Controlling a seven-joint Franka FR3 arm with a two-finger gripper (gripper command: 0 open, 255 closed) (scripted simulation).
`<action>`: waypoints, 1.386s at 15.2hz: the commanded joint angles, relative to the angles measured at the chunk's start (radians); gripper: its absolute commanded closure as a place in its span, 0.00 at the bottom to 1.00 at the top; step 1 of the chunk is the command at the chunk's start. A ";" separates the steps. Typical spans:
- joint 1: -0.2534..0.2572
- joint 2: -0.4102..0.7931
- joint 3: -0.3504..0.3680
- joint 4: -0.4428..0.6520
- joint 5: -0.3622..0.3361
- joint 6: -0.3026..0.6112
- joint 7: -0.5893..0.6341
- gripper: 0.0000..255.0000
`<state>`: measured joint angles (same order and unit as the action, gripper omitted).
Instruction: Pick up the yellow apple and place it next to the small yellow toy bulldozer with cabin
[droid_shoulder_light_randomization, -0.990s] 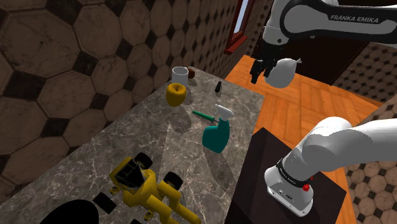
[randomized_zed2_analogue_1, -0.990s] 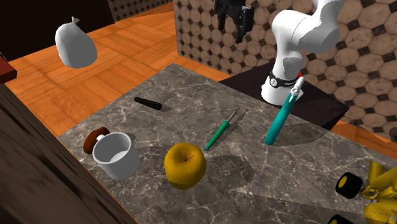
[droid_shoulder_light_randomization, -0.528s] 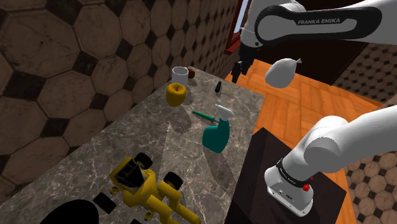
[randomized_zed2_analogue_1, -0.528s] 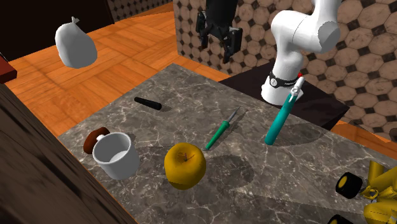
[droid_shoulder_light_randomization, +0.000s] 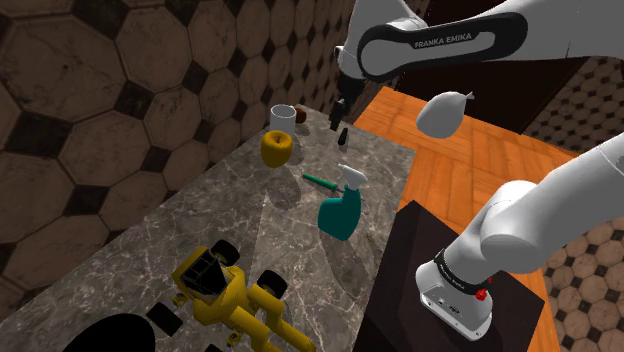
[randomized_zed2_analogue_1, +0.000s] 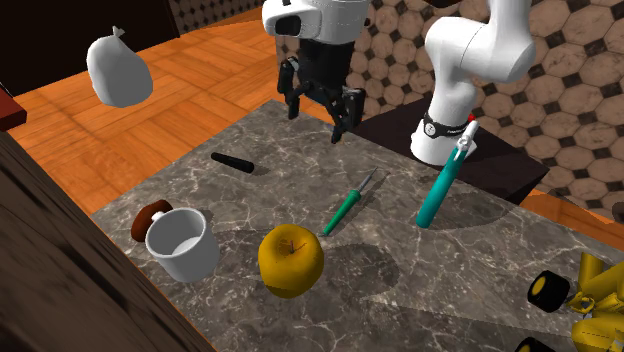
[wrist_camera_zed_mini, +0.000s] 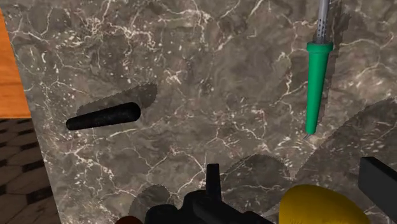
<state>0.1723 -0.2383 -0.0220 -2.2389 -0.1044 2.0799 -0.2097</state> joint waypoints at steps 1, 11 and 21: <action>0.017 0.057 0.011 0.036 0.001 0.041 -0.029 0.00; 0.089 0.317 0.075 0.239 -0.014 0.189 -0.159 0.00; 0.094 0.409 0.079 0.245 -0.031 0.286 -0.165 0.00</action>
<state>0.2672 0.1650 0.0575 -1.9936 -0.1343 2.3587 -0.3744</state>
